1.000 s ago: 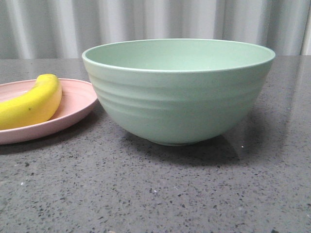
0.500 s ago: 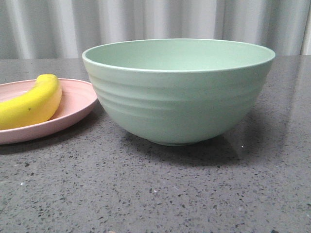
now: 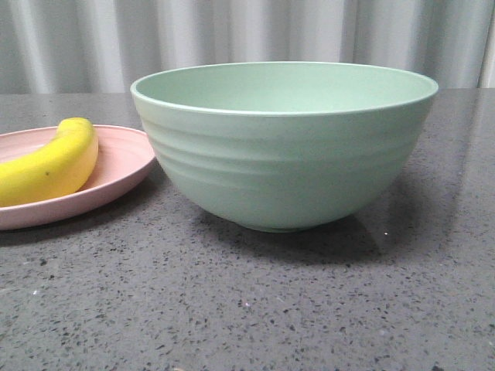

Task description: Transfer banana from pink plate to green bowl

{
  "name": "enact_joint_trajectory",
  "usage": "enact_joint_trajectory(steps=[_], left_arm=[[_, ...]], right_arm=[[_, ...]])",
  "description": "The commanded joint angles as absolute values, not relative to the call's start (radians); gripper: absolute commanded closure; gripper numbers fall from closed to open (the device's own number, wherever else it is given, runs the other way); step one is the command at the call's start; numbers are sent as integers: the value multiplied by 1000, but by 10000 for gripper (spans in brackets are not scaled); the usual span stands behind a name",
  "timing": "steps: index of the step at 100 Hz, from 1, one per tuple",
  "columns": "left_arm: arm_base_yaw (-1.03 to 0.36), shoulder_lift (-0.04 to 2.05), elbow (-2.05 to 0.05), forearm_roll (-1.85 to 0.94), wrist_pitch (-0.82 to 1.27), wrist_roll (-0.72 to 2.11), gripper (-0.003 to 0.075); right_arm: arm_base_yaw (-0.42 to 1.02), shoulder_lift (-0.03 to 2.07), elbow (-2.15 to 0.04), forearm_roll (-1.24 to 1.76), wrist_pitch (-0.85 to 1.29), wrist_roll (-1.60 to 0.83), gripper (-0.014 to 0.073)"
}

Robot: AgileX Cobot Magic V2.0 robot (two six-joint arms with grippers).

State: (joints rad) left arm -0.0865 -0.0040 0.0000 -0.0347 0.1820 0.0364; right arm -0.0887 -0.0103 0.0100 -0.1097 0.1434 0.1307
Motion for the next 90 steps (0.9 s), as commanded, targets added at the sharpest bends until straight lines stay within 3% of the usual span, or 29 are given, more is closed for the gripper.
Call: enact_joint_trajectory(steps=[1, 90], left_arm=[[-87, -32, 10, -46, 94, 36, 741], [-87, -32, 0, -79, 79, 36, 741]], right_arm=[[-93, -32, 30, -120, 62, 124, 665], [-93, -32, 29, -120, 62, 124, 665]])
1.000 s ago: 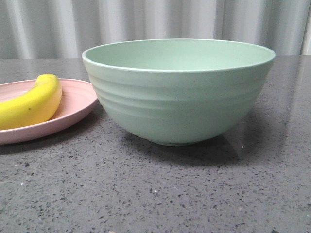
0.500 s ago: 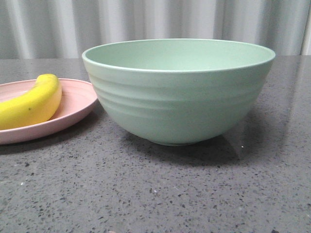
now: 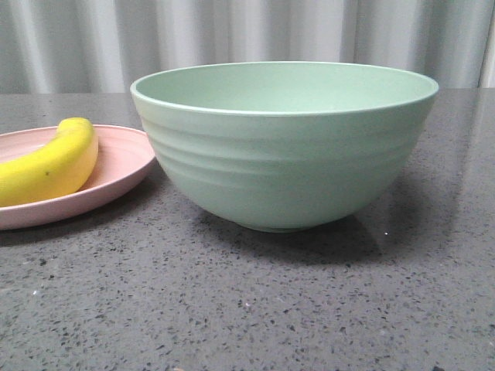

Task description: Transfer banana from pink plate to green bowl

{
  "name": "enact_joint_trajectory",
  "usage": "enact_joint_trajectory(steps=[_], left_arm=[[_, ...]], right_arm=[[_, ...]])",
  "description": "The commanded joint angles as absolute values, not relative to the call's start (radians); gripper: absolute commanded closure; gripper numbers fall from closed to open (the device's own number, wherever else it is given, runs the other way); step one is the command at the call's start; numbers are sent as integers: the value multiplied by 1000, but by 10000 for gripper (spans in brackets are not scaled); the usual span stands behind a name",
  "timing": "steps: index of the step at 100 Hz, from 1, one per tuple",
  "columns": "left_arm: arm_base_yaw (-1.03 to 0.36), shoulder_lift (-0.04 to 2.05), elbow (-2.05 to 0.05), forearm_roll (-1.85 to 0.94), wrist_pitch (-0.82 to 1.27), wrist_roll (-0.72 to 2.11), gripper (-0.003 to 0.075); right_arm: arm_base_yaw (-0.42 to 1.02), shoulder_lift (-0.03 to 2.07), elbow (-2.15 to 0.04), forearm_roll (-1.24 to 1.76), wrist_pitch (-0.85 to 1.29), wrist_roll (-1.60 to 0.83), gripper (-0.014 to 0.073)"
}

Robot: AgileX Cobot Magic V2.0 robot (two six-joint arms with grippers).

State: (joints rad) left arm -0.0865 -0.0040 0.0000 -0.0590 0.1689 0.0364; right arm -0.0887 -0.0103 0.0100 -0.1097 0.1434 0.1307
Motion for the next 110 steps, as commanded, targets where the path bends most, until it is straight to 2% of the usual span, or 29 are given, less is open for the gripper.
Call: enact_joint_trajectory(steps=[1, 34, 74, 79, 83, 98, 103, 110], left_arm=[[-87, -30, 0, -79, 79, 36, 741], [-87, 133, -159, -57, 81, 36, 741], [-87, 432, -312, -59, -21, 36, 735], [-87, 459, -313, -59, -41, 36, 707], [-87, 480, -313, -61, -52, 36, 655], [-87, 538, -313, -61, -136, 36, 371], [-87, 553, -313, -61, -170, 36, 324], [-87, 574, -325, -61, -180, 36, 318]], right_arm=[[-93, -32, 27, -120, 62, 124, 665], [-93, 53, -96, -106, 151, 124, 665], [-93, 389, -384, -42, 358, 124, 657], [-93, 422, -402, -34, 341, 124, 657], [-93, 443, -406, -34, 314, 124, 657], [-93, 509, -406, -21, 300, 124, 657], [-93, 521, -406, -15, 304, 124, 657], [-93, 532, -406, -12, 300, 124, 657]])
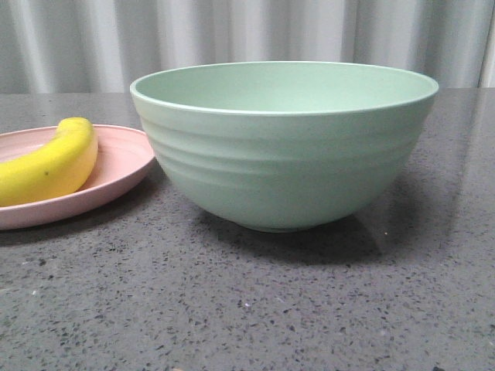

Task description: Transfer banana from pink plate to green bowl

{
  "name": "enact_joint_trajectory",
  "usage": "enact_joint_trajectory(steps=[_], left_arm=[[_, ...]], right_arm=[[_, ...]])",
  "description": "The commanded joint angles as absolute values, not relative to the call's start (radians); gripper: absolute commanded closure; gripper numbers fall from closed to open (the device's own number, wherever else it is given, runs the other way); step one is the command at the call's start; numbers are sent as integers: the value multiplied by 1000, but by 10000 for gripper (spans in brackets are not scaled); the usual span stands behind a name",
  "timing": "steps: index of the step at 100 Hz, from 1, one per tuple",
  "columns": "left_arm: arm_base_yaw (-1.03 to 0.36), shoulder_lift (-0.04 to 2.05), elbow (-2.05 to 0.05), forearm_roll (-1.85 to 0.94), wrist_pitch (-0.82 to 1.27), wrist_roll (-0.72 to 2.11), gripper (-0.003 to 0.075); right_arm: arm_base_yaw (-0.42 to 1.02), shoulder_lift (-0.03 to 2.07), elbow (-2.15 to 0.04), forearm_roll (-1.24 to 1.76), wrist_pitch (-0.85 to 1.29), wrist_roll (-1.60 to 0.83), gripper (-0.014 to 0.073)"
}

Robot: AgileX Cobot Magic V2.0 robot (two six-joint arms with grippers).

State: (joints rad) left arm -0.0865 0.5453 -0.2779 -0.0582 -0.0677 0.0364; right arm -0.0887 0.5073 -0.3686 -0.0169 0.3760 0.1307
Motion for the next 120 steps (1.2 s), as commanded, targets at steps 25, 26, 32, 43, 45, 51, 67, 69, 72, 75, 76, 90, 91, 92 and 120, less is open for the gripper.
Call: enact_joint_trajectory(steps=[25, 26, 32, 43, 45, 51, 67, 69, 72, 75, 76, 90, 91, 92, 120], left_arm=[[-198, 720, -521, -61, 115, 36, 323], [-203, 725, -527, -61, 123, 36, 323], [-255, 773, -581, -61, 191, 36, 323], [-338, 866, -667, -61, 302, 36, 323], [-353, 879, -677, -61, 321, 36, 323], [-395, 937, -718, -61, 368, 36, 323], [-450, 1068, -798, -107, 472, 36, 323], [-452, 1082, -807, -126, 486, 36, 323], [-455, 1100, -817, -155, 503, 36, 323], [-456, 1117, -826, -169, 517, 36, 323], [-456, 1124, -831, -172, 523, 36, 323], [-456, 1185, -861, -196, 560, 36, 323], [-456, 1188, -861, -200, 559, 36, 323], [-456, 1192, -862, -202, 559, 36, 323], [-456, 1265, -875, -220, 615, 40, 323]], right_arm=[[-93, 536, -406, -12, 297, 124, 657], [-93, 536, -406, -12, 297, 124, 657], [-93, 536, -406, -12, 297, 124, 657], [-93, 536, -406, -12, 297, 124, 657], [-93, 536, -406, -12, 297, 124, 657], [-93, 536, -406, -12, 297, 124, 657], [-93, 536, -406, -12, 301, 124, 657], [-93, 536, -406, -12, 301, 124, 657], [-93, 536, -406, -12, 306, 124, 657], [-93, 536, -406, -12, 308, 124, 657], [-93, 536, -406, -12, 308, 124, 657], [-93, 536, -406, -12, 314, 124, 657], [-93, 536, -406, -12, 314, 124, 657], [-93, 536, -406, -12, 314, 124, 657], [-93, 536, -406, -12, 314, 124, 657]])
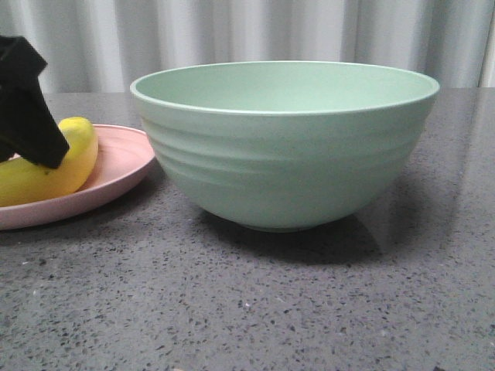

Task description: Transfer banana from pink plate to green bowl

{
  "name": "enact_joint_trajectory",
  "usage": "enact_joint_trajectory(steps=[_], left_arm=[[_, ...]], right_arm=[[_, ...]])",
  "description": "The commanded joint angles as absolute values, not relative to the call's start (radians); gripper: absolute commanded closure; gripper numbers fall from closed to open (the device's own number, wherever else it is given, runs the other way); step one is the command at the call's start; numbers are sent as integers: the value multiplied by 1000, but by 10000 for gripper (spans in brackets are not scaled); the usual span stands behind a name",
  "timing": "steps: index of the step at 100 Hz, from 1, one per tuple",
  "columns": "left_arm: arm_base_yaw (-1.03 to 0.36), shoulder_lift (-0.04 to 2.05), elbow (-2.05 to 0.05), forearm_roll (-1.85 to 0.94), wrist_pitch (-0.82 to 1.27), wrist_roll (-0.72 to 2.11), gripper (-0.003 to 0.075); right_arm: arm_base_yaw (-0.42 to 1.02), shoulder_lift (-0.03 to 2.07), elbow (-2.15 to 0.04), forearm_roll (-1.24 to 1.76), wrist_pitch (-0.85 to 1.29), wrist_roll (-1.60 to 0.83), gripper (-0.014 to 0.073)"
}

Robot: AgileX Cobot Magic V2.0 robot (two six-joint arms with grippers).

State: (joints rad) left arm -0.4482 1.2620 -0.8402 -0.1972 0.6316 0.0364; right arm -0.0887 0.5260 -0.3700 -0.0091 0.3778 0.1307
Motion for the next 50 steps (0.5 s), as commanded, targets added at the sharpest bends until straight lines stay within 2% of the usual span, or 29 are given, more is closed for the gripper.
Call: enact_joint_trajectory(steps=[1, 30, 50], left_arm=[[-456, 1267, -875, -220, 619, 40, 323], [-456, 1284, -877, -245, 619, 40, 343], [-456, 1284, -877, -245, 619, 40, 551]], right_arm=[[-93, 536, -406, -12, 314, 124, 657], [-93, 536, -406, -12, 314, 124, 657], [-93, 534, -406, -12, 312, 124, 657]])
